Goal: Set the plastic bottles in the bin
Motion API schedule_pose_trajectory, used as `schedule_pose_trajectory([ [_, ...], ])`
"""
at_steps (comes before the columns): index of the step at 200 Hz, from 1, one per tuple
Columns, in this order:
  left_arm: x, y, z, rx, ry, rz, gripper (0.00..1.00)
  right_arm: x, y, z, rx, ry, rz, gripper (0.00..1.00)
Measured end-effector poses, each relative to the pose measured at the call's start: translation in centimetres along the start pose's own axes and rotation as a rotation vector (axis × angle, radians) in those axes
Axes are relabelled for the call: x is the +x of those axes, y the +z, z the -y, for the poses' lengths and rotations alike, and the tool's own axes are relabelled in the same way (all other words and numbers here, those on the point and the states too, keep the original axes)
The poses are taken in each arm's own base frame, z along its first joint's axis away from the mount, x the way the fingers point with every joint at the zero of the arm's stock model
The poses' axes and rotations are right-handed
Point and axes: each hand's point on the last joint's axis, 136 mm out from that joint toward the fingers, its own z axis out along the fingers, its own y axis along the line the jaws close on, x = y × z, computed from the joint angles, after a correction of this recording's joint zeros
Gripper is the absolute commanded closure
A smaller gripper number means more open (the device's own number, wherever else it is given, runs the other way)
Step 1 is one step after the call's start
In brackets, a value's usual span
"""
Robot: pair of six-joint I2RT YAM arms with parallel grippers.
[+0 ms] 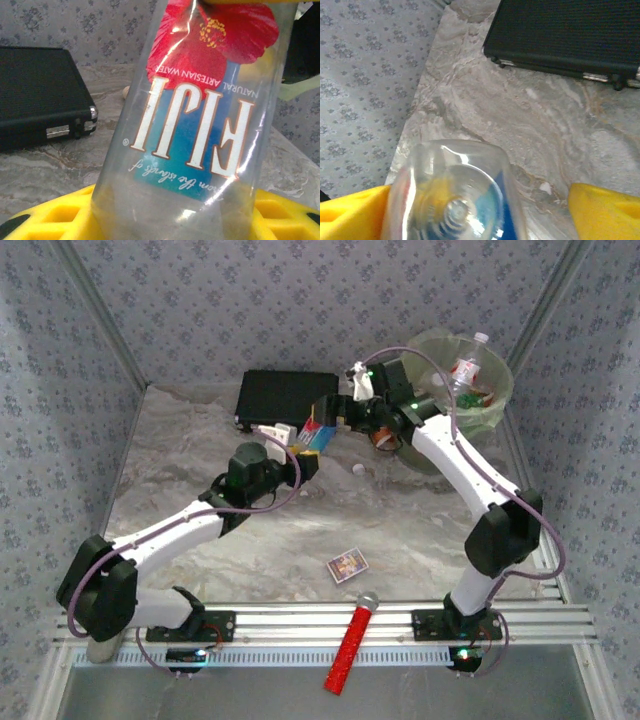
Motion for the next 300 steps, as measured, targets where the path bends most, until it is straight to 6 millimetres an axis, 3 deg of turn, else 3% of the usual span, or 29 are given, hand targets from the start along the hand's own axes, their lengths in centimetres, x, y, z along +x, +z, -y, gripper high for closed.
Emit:
schedule_pose_trajectory([
  [29,0.2,0.0,-0.2,-0.010,0.003,-0.007,0.48,0.6,0.9,-0.8,-0.034,0.015,-0.023,0.35],
  [71,0.1,0.0,-0.2,-0.011,0.003,-0.003,0.44,0.4,0.9,-0.9,-0.042,0.014,-0.020,0.45],
  [112,0.0,-0.2,0.1,-0.003,0.024,-0.001,0.09,-0.8,-0.1,-1.0,-0.038,0.007,0.004,0.49],
  [128,-0.1,-0.5,0.2,-0.004,0.033,-0.005,0.02,-2.9,-1.6,-1.4,-0.041,-0.020,0.054,0.49],
  [166,-1.3,-1.8,0.7,0.001,0.039,0.009,0.02,-9.1,-7.6,-2.0,0.006,-0.117,0.232,0.50],
  [186,-1.4,-2.3,0.7,-0.001,0.042,0.003,0.03,-12.6,-11.7,-0.7,0.109,-0.177,0.360,0.50],
  [209,-1.1,-2.7,0.6,-0.007,0.041,-0.014,0.03,-15.7,-16.2,2.3,0.266,-0.214,0.491,0.50],
  [250,-0.4,-2.8,0.4,-0.017,0.039,-0.042,0.03,-18.1,-21.4,7.8,0.536,-0.236,0.599,0.51],
  [279,-0.4,-2.9,0.4,-0.018,0.039,-0.044,0.03,-18.7,-23.0,9.5,0.650,-0.268,0.623,0.51],
  [300,-0.4,-2.9,0.4,-0.018,0.039,-0.043,0.03,-18.8,-22.9,10.2,0.685,-0.284,0.615,0.51],
])
